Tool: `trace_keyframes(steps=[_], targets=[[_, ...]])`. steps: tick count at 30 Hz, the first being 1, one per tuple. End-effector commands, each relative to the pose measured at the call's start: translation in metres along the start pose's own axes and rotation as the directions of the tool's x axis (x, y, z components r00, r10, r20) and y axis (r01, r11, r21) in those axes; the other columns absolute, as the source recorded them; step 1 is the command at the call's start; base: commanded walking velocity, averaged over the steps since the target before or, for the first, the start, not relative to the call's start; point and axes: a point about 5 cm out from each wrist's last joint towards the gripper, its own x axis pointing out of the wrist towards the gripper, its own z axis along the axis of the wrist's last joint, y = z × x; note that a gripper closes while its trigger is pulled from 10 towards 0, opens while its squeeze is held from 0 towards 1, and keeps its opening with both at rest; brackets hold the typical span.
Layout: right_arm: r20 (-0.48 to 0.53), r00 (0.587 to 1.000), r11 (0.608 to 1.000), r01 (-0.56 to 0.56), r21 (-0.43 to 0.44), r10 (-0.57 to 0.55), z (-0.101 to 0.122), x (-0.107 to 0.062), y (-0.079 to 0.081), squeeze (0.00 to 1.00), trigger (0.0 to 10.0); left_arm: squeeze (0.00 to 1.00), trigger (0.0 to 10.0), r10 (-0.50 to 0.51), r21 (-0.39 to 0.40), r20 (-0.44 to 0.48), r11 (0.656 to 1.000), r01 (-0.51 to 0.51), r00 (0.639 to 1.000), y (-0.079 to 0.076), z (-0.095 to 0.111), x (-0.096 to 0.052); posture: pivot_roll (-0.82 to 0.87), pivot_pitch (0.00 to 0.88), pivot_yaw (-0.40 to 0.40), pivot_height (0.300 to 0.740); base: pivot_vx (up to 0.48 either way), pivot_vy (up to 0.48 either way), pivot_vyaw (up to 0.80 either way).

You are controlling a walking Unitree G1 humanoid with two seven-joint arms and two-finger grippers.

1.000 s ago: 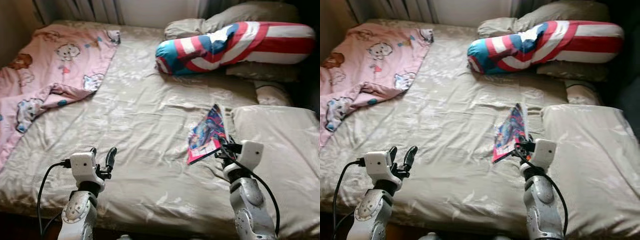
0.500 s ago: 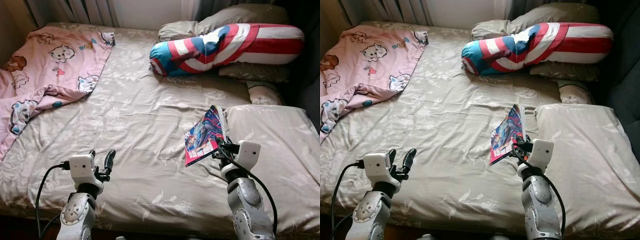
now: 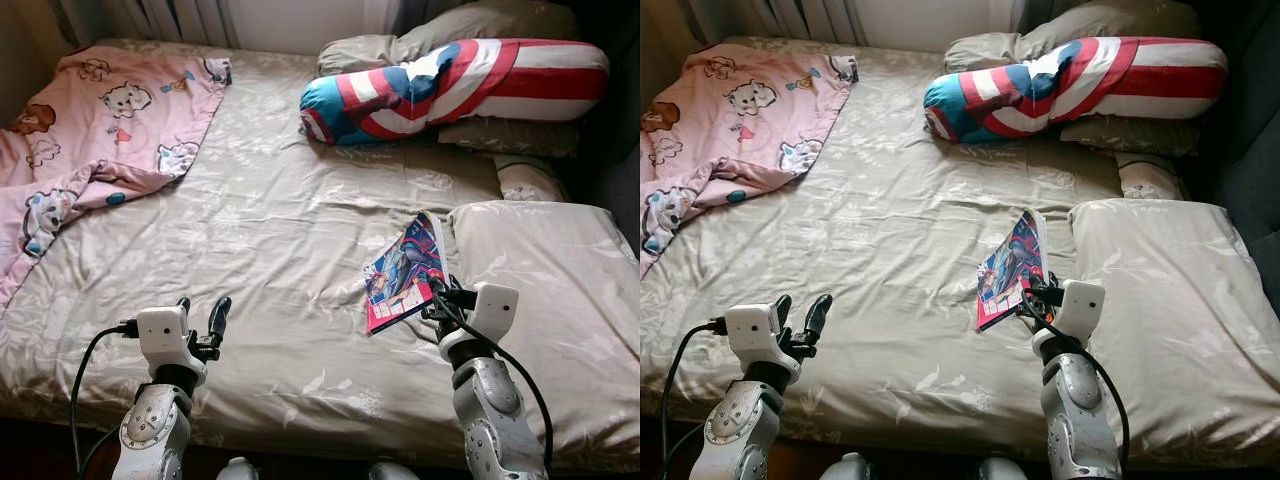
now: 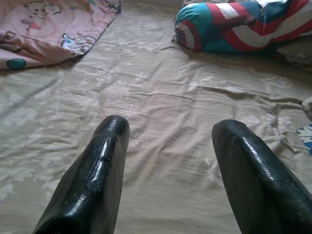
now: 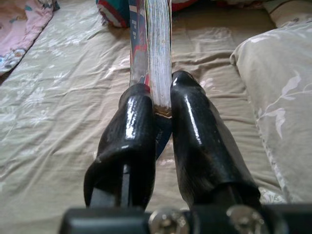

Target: Clean up the room

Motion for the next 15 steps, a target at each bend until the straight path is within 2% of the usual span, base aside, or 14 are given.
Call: trace_keyframes(steps=[1, 4, 15], targets=[[0.017, 1.0, 1.0, -0.022, 0.001, 0.022, 0.0059, 0.0019, 0.0041, 0.0, 10.0, 0.0, 10.0, -0.007, -0.002, -0.026, 1.0, 0.007, 1.0, 0.0001, -0.0045, -0.0035, 0.05, 0.192, -0.053, 0.67, 0.0, 0.0, 0.0], [0.035, 0.999, 1.0, -0.024, -0.009, 0.024, 0.0072, 0.0013, 0.004, 0.0, 10.0, 0.0, 10.0, -0.009, -0.001, -0.028, 1.0, 0.009, 1.0, 0.0002, -0.0048, -0.0039, 0.05, 0.187, -0.052, 0.655, 0.0, 0.0, 0.0], [0.036, 0.999, 1.0, -0.025, -0.002, 0.025, 0.0063, 0.0004, 0.0039, 0.0, 10.0, 0.0, 10.0, -0.012, 0.003, -0.037, 1.0, 0.012, 0.999, 0.001, -0.0059, -0.0051, 0.05, 0.19, -0.047, 0.655, 0.0, 0.0, 0.0]])
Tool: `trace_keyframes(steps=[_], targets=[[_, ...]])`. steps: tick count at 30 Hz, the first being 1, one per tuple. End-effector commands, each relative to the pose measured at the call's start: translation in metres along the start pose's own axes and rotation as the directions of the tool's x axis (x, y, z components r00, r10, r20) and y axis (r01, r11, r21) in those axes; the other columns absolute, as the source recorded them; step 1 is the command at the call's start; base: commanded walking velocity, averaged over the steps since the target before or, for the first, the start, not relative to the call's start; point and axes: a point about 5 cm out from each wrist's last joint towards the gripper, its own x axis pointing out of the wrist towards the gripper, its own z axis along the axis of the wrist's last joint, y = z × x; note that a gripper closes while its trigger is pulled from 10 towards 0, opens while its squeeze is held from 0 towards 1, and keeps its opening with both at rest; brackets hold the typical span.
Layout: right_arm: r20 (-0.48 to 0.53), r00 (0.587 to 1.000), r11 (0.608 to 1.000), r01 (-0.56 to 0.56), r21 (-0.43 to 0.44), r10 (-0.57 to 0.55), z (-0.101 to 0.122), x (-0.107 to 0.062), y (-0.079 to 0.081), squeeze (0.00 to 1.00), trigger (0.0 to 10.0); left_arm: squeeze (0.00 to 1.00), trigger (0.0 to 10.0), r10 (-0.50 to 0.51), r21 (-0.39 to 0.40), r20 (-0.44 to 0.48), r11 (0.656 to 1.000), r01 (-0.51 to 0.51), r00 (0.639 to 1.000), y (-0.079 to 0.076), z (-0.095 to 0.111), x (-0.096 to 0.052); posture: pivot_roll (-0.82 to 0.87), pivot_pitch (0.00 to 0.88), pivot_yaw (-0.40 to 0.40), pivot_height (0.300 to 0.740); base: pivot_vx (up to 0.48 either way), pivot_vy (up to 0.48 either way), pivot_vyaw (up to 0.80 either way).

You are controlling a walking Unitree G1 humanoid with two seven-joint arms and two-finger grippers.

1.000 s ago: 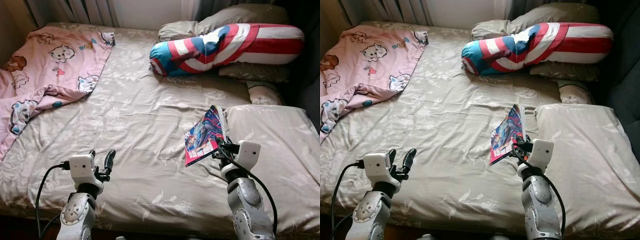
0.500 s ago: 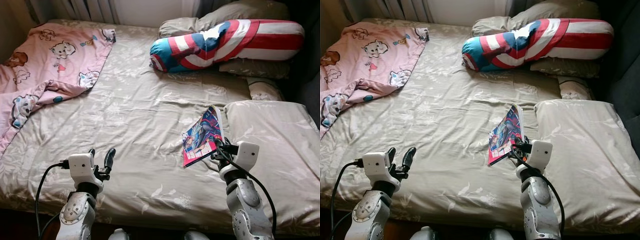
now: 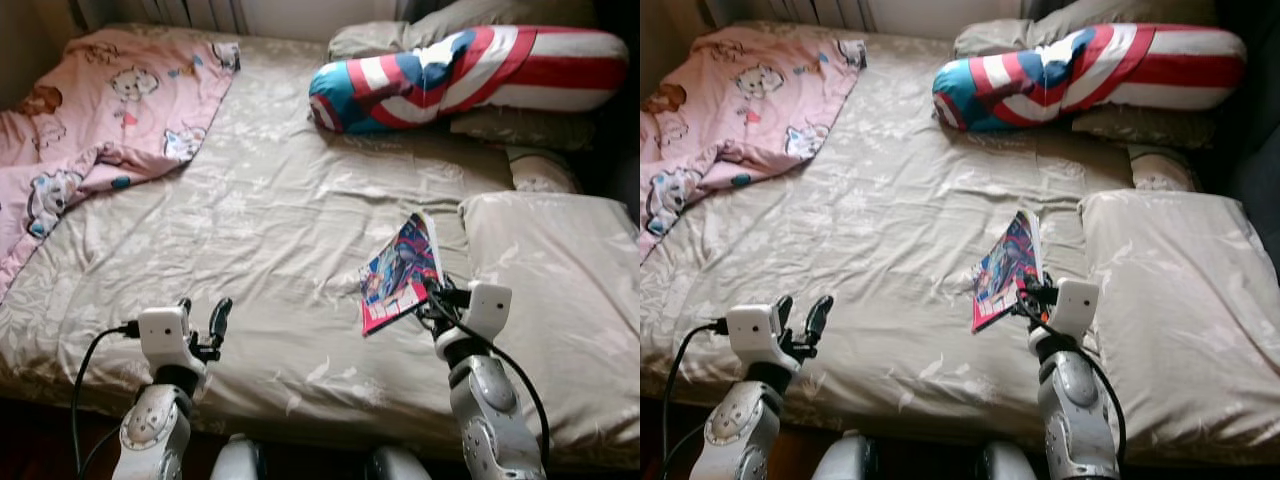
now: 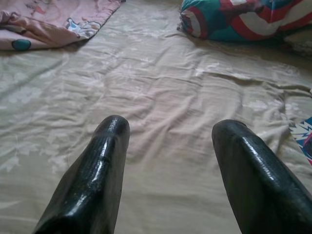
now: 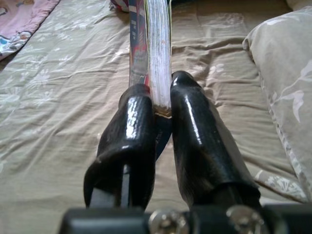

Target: Clean up the room

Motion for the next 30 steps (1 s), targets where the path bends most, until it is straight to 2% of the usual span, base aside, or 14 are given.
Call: trace_keyframes(steps=[1, 15, 18, 22, 26, 30], targets=[[0.041, 0.999, 1.0, -0.008, 0.005, 0.008, 0.006, -0.001, 0.0, 0.0, 10.0, 0.0, 10.0, -0.002, 0.001, -0.029, 1.0, 0.002, 1.0, 0.001, -0.005, -0.004, 0.05, 0.19, -0.047, 0.655, 0.0, 0.0, 0.0], [0.023, 1.0, 1.0, -0.02, 0.013, 0.02, 0.002, 0.004, 0.0, 0.0, 10.0, 0.0, 10.0, -0.005, 0.007, -0.033, 1.0, 0.005, 0.999, 0.002, -0.004, -0.006, 0.06, 0.211, -0.04, 0.655, 0.0, 0.0, 0.0], [0.022, 0.999, 0.998, -0.026, 0.055, 0.025, 0.002, 0.008, -0.001, 0.0, 10.0, 0.0, 10.0, -0.005, 0.008, -0.034, 1.0, 0.005, 0.999, 0.003, -0.003, -0.006, 0.06, 0.219, -0.036, 0.655, 0.0, 0.0, 0.0], [-0.004, 1.0, 0.979, -0.022, 0.203, 0.023, -0.002, 0.016, -0.004, 0.0, 10.0, 0.0, 10.0, -0.002, 0.012, -0.037, 1.0, 0.003, 0.999, 0.004, -0.003, -0.007, 0.07, 0.226, -0.031, 0.655, 0.0, 0.0, 0.0], [-0.034, 0.999, 0.919, -0.021, 0.395, 0.037, -0.012, 0.024, -0.01, 0.0, 10.0, 0.0, 10.0, 0.0, 0.018, -0.038, 1.0, 0.0, 0.999, 0.006, -0.001, -0.008, 0.08, 0.239, -0.02, 0.655, 0.0, 0.0, 0.0], [-0.048, 0.997, 0.889, -0.03, 0.457, 0.058, -0.019, 0.03, -0.017, 0.0, 10.0, 0.0, 10.0, -0.004, 0.026, -0.04, 1.0, 0.005, 0.999, 0.008, 0.0, -0.009, 0.09, 0.25, -0.01, 0.655, 0.0, 0.0, 0.0]])
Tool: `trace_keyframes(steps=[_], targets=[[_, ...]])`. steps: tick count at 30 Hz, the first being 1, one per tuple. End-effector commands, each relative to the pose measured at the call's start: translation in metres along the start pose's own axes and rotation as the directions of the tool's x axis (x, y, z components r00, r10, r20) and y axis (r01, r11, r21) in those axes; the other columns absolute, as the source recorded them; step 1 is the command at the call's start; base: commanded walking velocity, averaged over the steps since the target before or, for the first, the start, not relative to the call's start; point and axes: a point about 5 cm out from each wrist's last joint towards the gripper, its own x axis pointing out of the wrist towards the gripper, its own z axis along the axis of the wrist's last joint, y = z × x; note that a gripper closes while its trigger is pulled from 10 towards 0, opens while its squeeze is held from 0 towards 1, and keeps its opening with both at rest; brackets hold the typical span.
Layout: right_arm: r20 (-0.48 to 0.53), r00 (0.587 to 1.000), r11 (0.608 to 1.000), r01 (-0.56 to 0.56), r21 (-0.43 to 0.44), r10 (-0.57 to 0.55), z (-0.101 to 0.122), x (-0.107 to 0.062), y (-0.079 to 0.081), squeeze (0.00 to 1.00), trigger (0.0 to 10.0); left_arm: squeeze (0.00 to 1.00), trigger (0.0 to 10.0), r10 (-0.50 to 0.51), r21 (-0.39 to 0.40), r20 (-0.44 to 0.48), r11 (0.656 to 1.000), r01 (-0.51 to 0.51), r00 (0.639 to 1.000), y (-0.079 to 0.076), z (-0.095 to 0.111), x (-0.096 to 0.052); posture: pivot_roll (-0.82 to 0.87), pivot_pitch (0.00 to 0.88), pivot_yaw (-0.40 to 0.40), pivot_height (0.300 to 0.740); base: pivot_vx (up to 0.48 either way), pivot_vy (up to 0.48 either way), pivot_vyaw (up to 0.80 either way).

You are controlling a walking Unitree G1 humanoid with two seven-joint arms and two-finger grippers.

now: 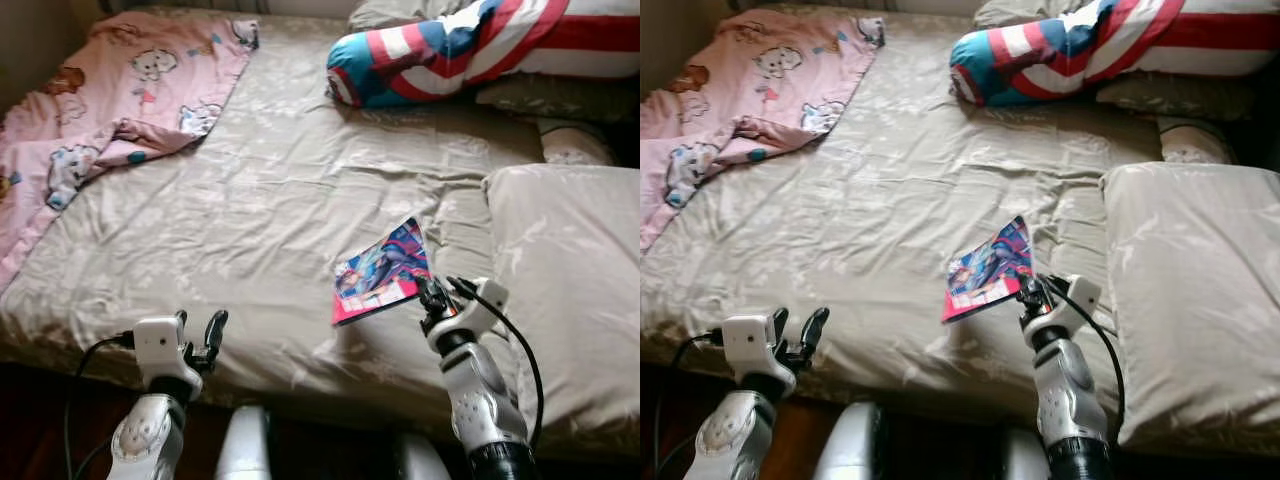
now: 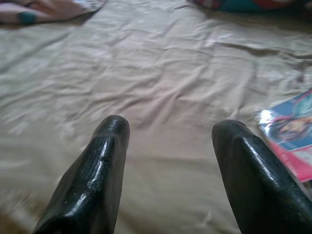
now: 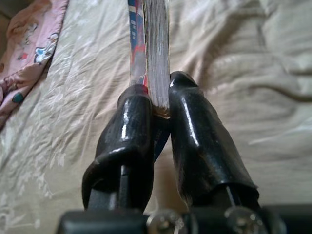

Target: Clean up the room

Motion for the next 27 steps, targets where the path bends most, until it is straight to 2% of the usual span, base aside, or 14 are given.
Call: trace_keyframes(steps=[1, 2, 4, 8, 9, 13, 16, 20, 27], targets=[[0.029, 0.998, 0.996, 0.049, 0.071, -0.051, 0.004, 0.004, -0.015, 0.0, 10.0, 0.0, 10.0, 0.0, 0.029, -0.028, 1.0, 0.001, 1.0, 0.006, -0.001, -0.007, 0.1, 0.255, -0.004, 0.655, 0.0, 0.0, 0.0], [0.029, 0.998, 0.996, 0.049, 0.071, -0.051, 0.004, 0.004, -0.015, 0.0, 10.0, 0.0, 10.0, 0.0, 0.029, -0.028, 1.0, 0.001, 1.0, 0.006, -0.001, -0.007, 0.1, 0.255, -0.004, 0.655, 0.0, 0.0, 0.0], [0.031, 0.993, 0.983, 0.105, 0.149, -0.111, 0.004, 0.006, -0.027, 0.0, 10.0, 0.0, 10.0, -0.006, 0.038, -0.033, 0.999, 0.007, 0.999, 0.007, 0.0, -0.009, 0.11, 0.263, 0.004, 0.655, 0.0, 0.0, 0.0], [0.0, 0.989, 0.979, 0.146, 0.142, -0.147, 0.0, 0.005, -0.035, 0.0, 10.0, 0.0, 10.0, -0.009, 0.043, -0.037, 0.999, 0.01, 0.999, 0.007, 0.0, -0.011, 0.12, 0.272, 0.011, 0.655, 0.0, 0.0, 0.0], [-0.031, 0.983, 0.973, 0.181, 0.146, -0.178, -0.005, 0.001, -0.042, 0.0, 10.0, 0.0, 10.0, -0.009, 0.048, -0.039, 0.999, 0.011, 0.999, 0.009, 0.001, -0.013, 0.13, 0.279, 0.017, 0.655, 0.0, 0.0, 0.0], [-0.079, 0.971, 0.958, 0.236, 0.162, -0.226, -0.014, -0.005, -0.053, 0.0, 10.0, 0.0, 10.0, -0.012, 0.058, -0.047, 0.998, 0.014, 0.999, 0.011, 0.002, -0.016, 0.14, 0.284, 0.024, 0.655, 0.0, 0.0, 0.0], [-0.116, 0.972, 0.958, 0.221, 0.181, -0.202, -0.023, -0.009, -0.054, 0.0, 10.0, 0.0, 10.0, -0.013, 0.068, -0.055, 0.998, 0.017, 0.998, 0.013, 0.004, -0.018, 0.15, 0.297, 0.036, 0.655, 0.0, 0.0, 0.0], [-0.156, 0.961, 0.956, 0.252, 0.148, -0.229, -0.032, -0.016, -0.061, 0.0, 10.0, 0.0, 10.0, -0.024, 0.072, -0.067, 0.997, 0.029, 0.997, 0.013, 0.005, -0.02, 0.15, 0.312, 0.049, 0.655, 0.0, 0.0, 0.0], [-0.154, 0.94, 0.937, 0.325, 0.127, -0.305, -0.038, -0.027, -0.073, 0.0, 10.0, 0.0, 10.0, -0.034, 0.074, -0.084, 0.996, 0.04, 0.996, 0.01, 0.004, -0.023, 0.15, 0.325, 0.053, 0.655, 0.0, 0.0, 0.0]])
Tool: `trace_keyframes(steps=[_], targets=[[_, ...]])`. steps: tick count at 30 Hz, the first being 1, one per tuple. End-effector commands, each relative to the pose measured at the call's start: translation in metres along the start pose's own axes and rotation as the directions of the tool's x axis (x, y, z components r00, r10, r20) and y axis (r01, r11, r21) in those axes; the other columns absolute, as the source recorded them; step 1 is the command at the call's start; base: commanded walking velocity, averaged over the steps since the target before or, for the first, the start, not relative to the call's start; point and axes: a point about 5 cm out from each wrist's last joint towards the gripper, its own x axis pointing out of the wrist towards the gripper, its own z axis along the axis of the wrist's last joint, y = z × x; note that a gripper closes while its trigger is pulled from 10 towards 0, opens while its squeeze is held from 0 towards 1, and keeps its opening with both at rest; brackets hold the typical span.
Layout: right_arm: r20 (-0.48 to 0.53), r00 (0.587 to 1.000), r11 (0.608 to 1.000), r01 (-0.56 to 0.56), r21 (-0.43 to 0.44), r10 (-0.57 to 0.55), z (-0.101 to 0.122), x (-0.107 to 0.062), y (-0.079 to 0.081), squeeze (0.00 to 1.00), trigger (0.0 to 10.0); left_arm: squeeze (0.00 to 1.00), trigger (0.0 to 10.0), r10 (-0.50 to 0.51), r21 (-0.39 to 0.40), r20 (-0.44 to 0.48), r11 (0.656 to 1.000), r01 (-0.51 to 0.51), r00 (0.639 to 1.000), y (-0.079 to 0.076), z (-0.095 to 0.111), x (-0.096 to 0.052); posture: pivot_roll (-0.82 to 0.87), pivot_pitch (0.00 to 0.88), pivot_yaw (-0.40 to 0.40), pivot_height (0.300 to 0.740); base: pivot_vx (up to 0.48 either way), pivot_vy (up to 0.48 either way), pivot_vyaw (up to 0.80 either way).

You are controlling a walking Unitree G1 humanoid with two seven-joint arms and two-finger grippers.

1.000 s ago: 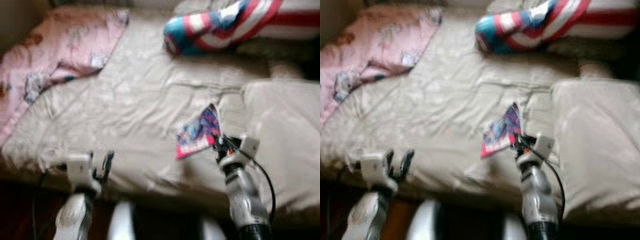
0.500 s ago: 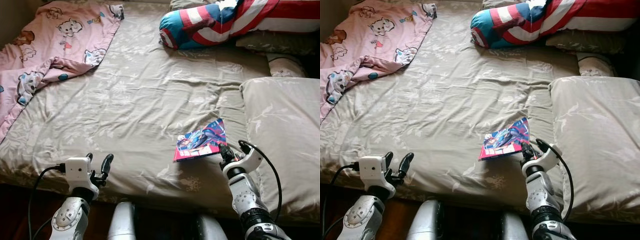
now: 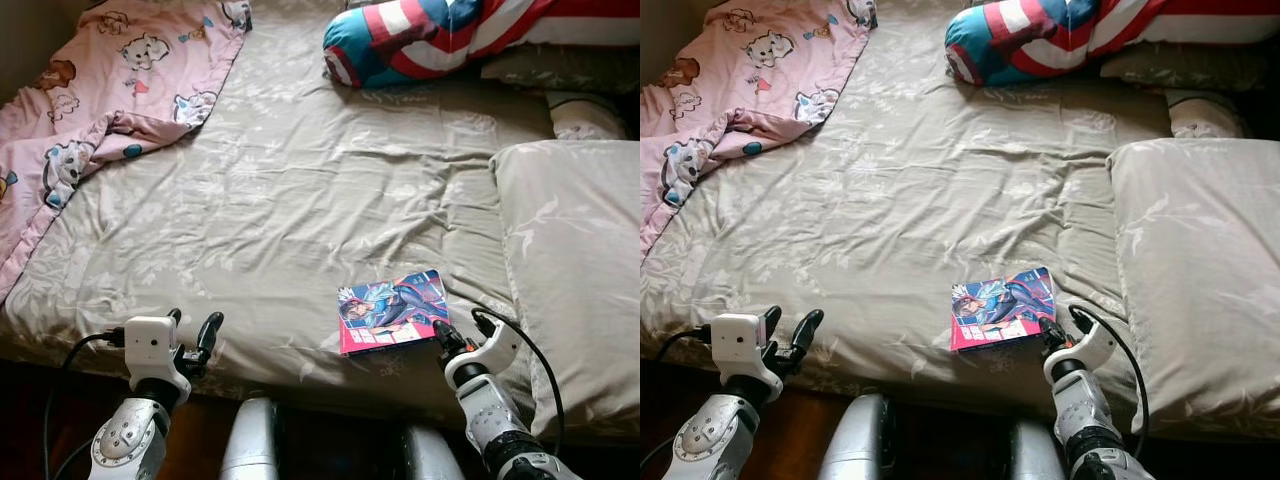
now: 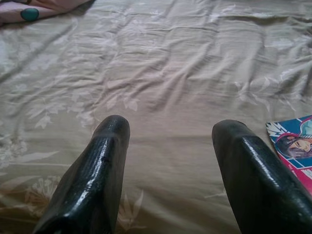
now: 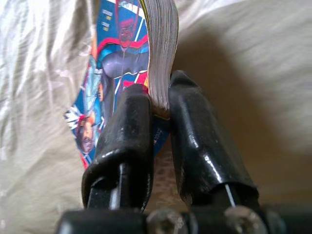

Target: Clean up the room

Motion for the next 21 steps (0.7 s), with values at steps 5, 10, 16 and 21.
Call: trace_keyframes(steps=[5, 10, 16, 21], targets=[[0.025, 0.993, 0.986, 0.116, 0.121, -0.119, -0.01, -0.013, -0.025, 0.0, 10.0, 0.0, 10.0, -0.002, 0.011, -0.044, 1.0, 0.003, 0.999, 0.003, -0.005, -0.01, 0.16, 0.335, 0.06, 0.655, 0.0, 0.0, 0.0], [0.019, 0.997, 0.976, 0.069, 0.208, -0.074, -0.018, -0.014, -0.022, 0.0, 10.0, 0.0, 10.0, -0.001, 0.018, -0.05, 1.0, 0.002, 0.999, 0.005, -0.003, -0.012, 0.18, 0.342, 0.07, 0.655, 0.0, 0.0, 0.0], [0.022, 0.998, 0.949, 0.045, 0.311, -0.055, -0.024, -0.015, -0.021, 0.0, 10.0, 0.0, 10.0, -0.003, 0.029, -0.054, 1.0, 0.004, 0.999, 0.008, -0.001, -0.013, 0.21, 0.343, 0.087, 0.655, 0.0, 0.0, 0.0], [0.027, 0.999, 0.944, 0.013, 0.329, -0.024, -0.026, -0.014, -0.016, 0.0, 10.0, 0.0, 10.0, -0.006, 0.039, -0.056, 0.999, 0.009, 0.998, 0.009, 0.002, -0.014, 0.23, 0.343, 0.098, 0.655, 0.0, 0.0, 0.0]])
